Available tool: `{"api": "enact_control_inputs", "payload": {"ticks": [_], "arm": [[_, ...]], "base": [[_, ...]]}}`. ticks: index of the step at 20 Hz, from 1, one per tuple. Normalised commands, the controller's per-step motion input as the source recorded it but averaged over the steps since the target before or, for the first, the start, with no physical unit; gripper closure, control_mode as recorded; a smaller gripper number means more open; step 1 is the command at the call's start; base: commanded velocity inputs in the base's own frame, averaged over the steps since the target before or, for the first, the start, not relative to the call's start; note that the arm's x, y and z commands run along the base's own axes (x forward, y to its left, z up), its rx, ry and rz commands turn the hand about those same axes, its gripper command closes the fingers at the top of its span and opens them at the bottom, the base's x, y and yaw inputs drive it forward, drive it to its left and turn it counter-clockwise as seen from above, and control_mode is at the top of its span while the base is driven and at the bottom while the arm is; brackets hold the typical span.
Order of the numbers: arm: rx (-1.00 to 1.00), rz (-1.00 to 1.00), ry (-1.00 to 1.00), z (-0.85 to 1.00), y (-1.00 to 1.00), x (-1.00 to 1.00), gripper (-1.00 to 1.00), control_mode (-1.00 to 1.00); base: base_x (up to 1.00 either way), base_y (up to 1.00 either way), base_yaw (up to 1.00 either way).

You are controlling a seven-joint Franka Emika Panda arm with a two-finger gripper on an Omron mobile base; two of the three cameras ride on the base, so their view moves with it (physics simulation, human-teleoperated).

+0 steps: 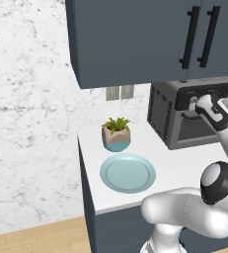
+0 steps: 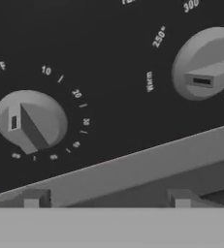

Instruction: Pick up the kebab skewer and baguette bread, and place them inside the toaster oven. Close the toaster oven door and start by setting the timer.

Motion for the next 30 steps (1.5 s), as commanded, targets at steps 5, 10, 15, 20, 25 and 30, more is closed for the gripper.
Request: {"api": "enact_control_inputs", "payload": {"ticks": [5,10,15,20,25,30], "arm": [[0.0,0.0,0.0,-0.62,0.52,0.3,-1.0,-1.0],[0.0,0.0,0.0,-0.24,0.39,0.09,-1.0,-1.0],[0.0,0.0,0.0,0.08,0.03,0.0,-1.0,-1.0],[-0.04,0.0,0.0,0.49,0.0,-0.07,-1.0,-1.0],[-0.18,0.02,-0.06,0.42,-0.01,-0.46,-1.0,-1.0],[-0.24,0.0,-0.02,-0.1,-0.06,-0.94,-1.0,-1.0]], "base": [[0.0,0.0,0.0],[0.0,0.0,0.0],[0.0,0.0,0.0],[0.0,0.0,0.0],[0.0,0.0,0.0],[0.0,0.0,0.0]]}}
